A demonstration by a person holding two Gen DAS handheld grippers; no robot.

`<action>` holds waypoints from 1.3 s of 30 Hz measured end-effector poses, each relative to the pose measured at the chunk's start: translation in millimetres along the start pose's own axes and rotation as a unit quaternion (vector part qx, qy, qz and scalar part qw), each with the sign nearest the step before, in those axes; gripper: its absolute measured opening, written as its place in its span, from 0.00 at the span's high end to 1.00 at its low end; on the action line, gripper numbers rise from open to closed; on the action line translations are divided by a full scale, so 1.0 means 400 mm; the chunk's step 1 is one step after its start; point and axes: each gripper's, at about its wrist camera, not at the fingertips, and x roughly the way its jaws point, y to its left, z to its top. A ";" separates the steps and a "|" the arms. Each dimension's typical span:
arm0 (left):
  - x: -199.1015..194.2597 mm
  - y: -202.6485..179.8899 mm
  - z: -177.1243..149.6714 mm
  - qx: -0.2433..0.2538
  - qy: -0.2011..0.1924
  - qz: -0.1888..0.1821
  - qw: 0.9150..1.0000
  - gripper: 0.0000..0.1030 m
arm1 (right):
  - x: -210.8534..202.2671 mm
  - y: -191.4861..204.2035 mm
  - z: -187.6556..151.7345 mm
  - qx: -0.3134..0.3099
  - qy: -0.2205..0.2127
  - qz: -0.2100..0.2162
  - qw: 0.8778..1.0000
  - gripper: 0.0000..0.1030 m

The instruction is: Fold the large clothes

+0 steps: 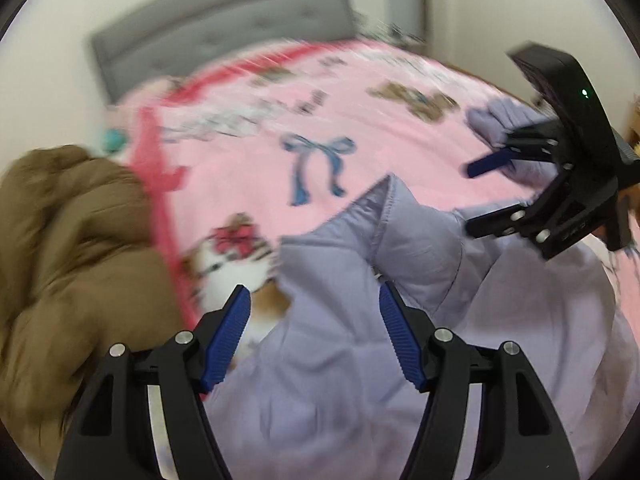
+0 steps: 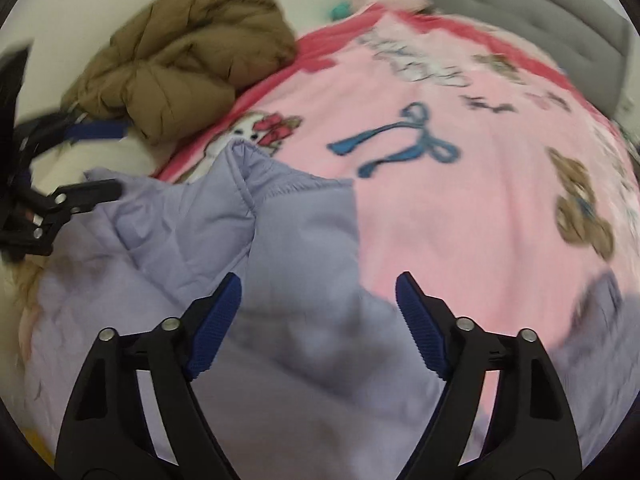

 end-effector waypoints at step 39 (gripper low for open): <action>0.063 0.020 0.040 -0.156 -0.013 0.011 0.988 0.63 | -0.078 -0.129 -0.066 0.200 -0.078 -0.065 0.975 0.63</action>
